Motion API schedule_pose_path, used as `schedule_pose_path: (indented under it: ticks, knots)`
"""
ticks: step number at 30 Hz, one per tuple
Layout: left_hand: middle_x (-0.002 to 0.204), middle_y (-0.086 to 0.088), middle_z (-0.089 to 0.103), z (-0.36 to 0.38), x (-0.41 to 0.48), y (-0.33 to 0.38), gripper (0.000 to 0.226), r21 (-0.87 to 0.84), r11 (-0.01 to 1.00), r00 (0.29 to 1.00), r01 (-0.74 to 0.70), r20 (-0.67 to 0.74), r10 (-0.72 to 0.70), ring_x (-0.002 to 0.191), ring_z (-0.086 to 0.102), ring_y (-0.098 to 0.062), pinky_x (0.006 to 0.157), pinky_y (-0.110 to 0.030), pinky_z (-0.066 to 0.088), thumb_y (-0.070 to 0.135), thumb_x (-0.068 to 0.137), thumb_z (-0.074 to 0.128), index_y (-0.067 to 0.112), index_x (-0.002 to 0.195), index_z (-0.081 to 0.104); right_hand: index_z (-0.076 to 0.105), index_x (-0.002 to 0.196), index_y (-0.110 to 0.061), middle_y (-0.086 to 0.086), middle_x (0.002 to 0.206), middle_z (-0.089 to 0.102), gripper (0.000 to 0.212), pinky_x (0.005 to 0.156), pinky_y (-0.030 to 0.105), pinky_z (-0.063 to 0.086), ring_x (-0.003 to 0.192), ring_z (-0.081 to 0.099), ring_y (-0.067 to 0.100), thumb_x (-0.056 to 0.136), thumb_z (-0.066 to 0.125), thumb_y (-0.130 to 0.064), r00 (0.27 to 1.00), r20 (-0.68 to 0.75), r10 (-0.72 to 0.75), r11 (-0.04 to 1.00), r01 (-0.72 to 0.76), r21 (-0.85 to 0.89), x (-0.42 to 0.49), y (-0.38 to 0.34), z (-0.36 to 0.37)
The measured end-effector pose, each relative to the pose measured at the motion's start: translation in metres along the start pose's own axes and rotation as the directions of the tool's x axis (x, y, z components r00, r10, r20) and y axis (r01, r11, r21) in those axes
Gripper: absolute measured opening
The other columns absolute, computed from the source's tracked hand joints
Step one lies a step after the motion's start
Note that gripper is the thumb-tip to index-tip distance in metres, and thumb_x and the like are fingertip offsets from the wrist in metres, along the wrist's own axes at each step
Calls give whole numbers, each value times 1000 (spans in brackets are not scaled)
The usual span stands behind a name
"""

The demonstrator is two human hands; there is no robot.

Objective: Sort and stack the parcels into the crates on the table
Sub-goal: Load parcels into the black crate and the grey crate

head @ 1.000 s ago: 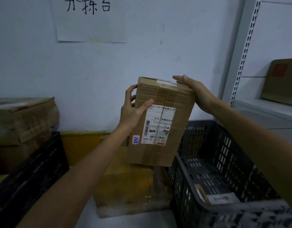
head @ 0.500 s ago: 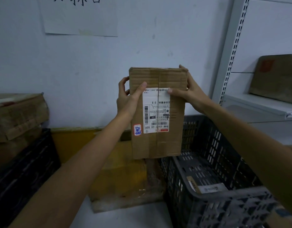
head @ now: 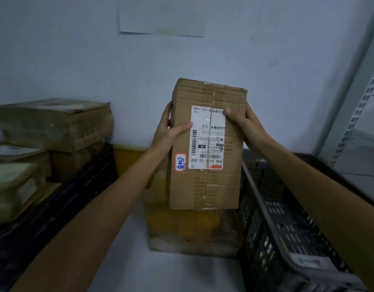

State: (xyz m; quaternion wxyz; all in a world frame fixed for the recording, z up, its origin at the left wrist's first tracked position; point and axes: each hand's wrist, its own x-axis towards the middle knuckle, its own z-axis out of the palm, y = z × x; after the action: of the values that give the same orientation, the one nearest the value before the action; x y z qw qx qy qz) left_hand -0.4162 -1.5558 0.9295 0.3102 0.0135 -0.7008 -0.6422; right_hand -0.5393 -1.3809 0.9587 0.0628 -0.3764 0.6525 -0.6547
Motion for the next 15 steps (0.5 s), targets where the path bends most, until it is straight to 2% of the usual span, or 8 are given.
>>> schedule_pose_path:
  ticks: [4, 7, 9, 11, 13, 15]
  knots:
    - [113, -11, 64, -51, -7, -1, 85, -86, 995, 984, 51, -166, -65, 80, 69, -21, 62, -29, 55, 31, 65, 66, 27, 142, 31, 38, 130, -38, -6, 119, 62, 59, 86, 42, 54, 106, 65, 18, 79, 67, -39, 977, 197, 76, 997, -76, -7, 13, 16, 50]
    - [94, -3, 69, -89, -12, 3, 80, -165, 986, 950, 6, -306, -57, 69, 70, -14, 56, -25, 53, 23, 64, 67, 18, 139, 38, 43, 124, -44, -7, 117, 65, 56, 90, 47, 52, 104, 65, 18, 73, 68, -46, 933, 325, 153, 988, -155, -20, 23, 27, 91]
    - [89, -1, 70, -114, -15, 6, 74, -162, 987, 935, -5, -351, -52, 65, 69, -13, 53, -23, 52, 21, 65, 66, 15, 135, 42, 49, 117, -46, -6, 118, 65, 53, 93, 47, 51, 106, 65, 19, 69, 71, -52, 916, 364, 166, 985, -172, -15, 29, 29, 119]
    - [94, -2, 70, -141, -18, 7, 75, -131, 991, 924, -7, -379, -44, 68, 70, -13, 56, -25, 53, 24, 67, 65, 18, 137, 40, 52, 113, -47, -5, 116, 67, 44, 88, 41, 53, 103, 67, 18, 73, 71, -51, 918, 373, 138, 989, -149, 0, 35, 27, 146]
    - [107, -6, 67, -165, -20, 11, 78, -95, 995, 918, 0, -394, -38, 77, 70, -16, 64, -29, 55, 29, 70, 66, 22, 141, 34, 53, 111, -44, -4, 113, 67, 31, 81, 33, 55, 97, 68, 15, 82, 63, -43, 926, 361, 108, 991, -129, 34, 44, 22, 173]
    - [120, -10, 61, -189, -20, 16, 81, -43, 999, 923, 28, -383, -43, 83, 69, -18, 70, -34, 56, 27, 78, 67, 25, 146, 23, 55, 115, -37, -4, 112, 68, 30, 81, 34, 55, 96, 69, 16, 86, 60, -41, 935, 343, 94, 990, -125, 70, 55, 14, 199]
